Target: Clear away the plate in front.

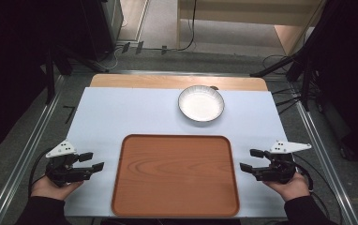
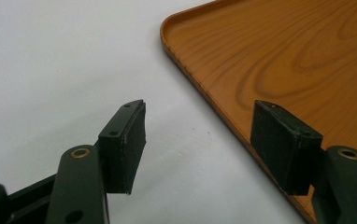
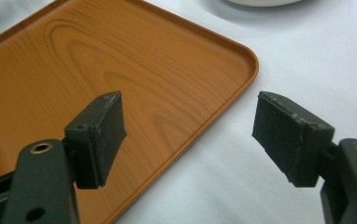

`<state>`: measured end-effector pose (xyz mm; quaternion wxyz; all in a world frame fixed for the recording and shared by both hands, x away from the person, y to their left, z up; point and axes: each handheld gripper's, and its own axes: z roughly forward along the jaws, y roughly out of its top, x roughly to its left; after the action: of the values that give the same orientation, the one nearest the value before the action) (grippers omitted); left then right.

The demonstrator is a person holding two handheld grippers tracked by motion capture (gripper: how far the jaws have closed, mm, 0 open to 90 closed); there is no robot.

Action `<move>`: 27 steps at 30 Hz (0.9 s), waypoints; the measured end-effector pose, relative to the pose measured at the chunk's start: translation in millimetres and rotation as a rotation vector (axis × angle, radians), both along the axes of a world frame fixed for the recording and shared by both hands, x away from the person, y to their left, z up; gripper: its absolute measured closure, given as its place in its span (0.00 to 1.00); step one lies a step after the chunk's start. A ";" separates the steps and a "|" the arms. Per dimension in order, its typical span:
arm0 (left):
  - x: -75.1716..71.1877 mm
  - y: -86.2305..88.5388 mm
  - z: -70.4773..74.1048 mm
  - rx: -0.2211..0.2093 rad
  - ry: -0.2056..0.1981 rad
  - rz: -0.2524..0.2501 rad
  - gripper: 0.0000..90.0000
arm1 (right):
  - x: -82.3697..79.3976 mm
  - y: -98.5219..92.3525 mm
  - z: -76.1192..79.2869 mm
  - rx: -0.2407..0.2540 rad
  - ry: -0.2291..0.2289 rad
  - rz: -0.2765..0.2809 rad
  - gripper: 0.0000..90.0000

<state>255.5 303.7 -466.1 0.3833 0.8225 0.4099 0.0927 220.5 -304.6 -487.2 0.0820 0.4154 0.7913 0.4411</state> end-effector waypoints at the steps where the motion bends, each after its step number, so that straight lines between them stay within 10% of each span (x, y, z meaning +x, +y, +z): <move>1: -0.2 0.2 0.7 -0.008 0.004 0.010 0.40 | 0.5 0.4 -0.3 -0.002 0.004 0.001 0.30; 19: -0.1 3.2 3.0 -0.016 -0.020 0.040 0.40 | 1.2 12.3 18.3 -0.032 0.047 -0.012 0.32; 27: 0.9 1.0 3.0 -0.020 -0.013 0.030 0.39 | -7.7 13.8 18.2 0.005 -0.048 -0.027 0.32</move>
<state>256.4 304.7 -463.1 0.3929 0.8117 0.4204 0.0999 212.8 -290.9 -469.0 0.1062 0.4156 0.7822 0.4518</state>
